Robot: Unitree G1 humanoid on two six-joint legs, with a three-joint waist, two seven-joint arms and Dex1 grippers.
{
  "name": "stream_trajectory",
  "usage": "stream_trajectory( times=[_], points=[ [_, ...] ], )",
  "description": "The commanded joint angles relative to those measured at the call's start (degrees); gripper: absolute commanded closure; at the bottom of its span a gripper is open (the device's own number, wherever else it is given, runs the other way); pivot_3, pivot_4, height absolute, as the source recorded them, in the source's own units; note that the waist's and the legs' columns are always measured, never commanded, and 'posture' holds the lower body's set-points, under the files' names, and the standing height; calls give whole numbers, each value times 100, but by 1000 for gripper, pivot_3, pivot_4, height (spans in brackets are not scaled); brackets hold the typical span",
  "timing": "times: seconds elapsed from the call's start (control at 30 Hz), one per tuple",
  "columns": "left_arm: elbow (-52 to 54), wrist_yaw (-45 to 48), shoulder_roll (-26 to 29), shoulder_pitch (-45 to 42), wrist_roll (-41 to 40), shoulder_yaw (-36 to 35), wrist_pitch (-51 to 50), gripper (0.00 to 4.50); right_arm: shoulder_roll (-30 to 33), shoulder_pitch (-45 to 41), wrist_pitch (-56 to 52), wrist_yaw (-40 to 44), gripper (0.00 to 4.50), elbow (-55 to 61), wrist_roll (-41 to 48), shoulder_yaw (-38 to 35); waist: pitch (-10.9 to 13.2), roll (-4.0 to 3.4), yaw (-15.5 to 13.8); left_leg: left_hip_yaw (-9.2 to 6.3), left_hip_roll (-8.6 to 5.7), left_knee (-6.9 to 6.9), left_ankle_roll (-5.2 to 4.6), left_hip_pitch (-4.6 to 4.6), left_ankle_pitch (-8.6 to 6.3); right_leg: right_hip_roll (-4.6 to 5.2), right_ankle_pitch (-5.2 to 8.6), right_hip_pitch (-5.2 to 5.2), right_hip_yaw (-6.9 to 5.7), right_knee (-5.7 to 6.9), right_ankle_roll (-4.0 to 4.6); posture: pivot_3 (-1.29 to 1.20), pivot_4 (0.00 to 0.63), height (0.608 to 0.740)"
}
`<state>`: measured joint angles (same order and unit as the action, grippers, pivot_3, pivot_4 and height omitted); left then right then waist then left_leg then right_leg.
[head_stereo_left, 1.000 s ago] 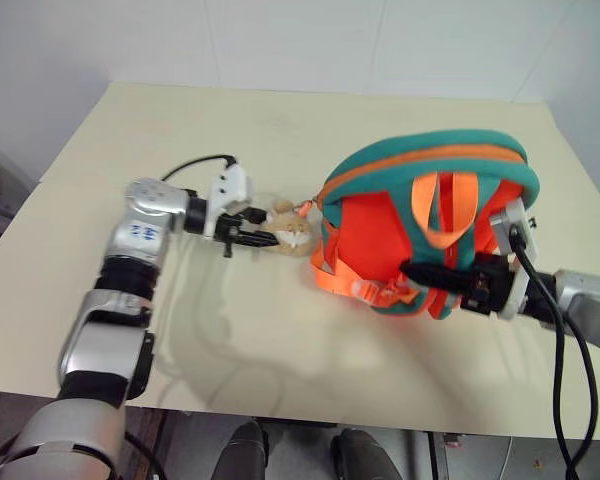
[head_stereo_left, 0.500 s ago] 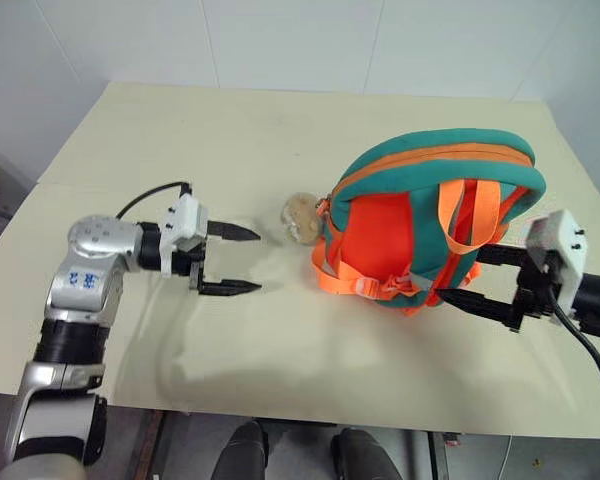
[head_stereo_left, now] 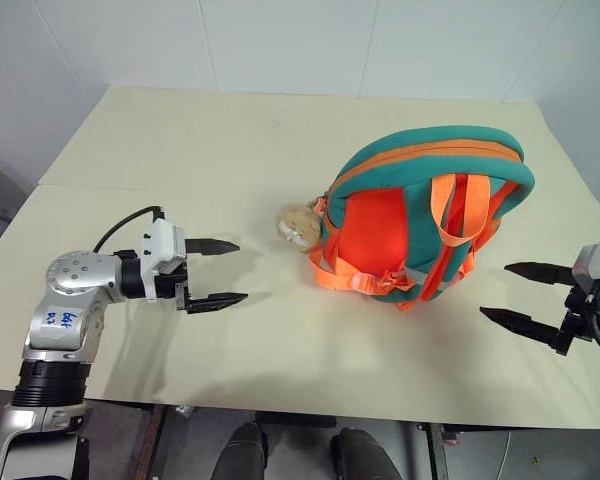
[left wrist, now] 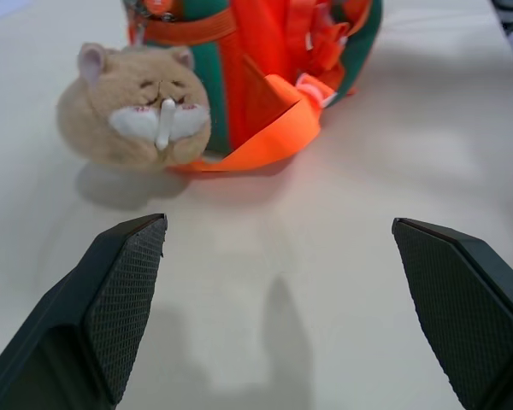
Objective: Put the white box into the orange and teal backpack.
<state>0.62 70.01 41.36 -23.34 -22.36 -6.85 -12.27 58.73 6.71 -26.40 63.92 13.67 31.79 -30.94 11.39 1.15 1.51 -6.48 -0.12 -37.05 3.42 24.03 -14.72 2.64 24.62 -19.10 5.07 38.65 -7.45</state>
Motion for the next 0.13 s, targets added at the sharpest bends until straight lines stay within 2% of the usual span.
stream_trajectory(
  times=[0.03, 0.13],
  points=[
    [338, -81, 96, 122, -134, -93, -47, 0, 40, -295, 321, 140, 18, -280, -89, 90, 1, -1, 5, 1, 1, 0, 0, 0, 0, 0, -1, 1, 0, -2, 0, 0, 150, 740],
    [604, -140, 175, 231, -267, -124, -309, 0, 100, -635, 211, 262, 18, -539, -30, 322, 1, -2, 16, 3, 5, 3, 1, -2, 0, -3, -1, 0, 1, -2, 1, 0, 150, 740]
  ],
)
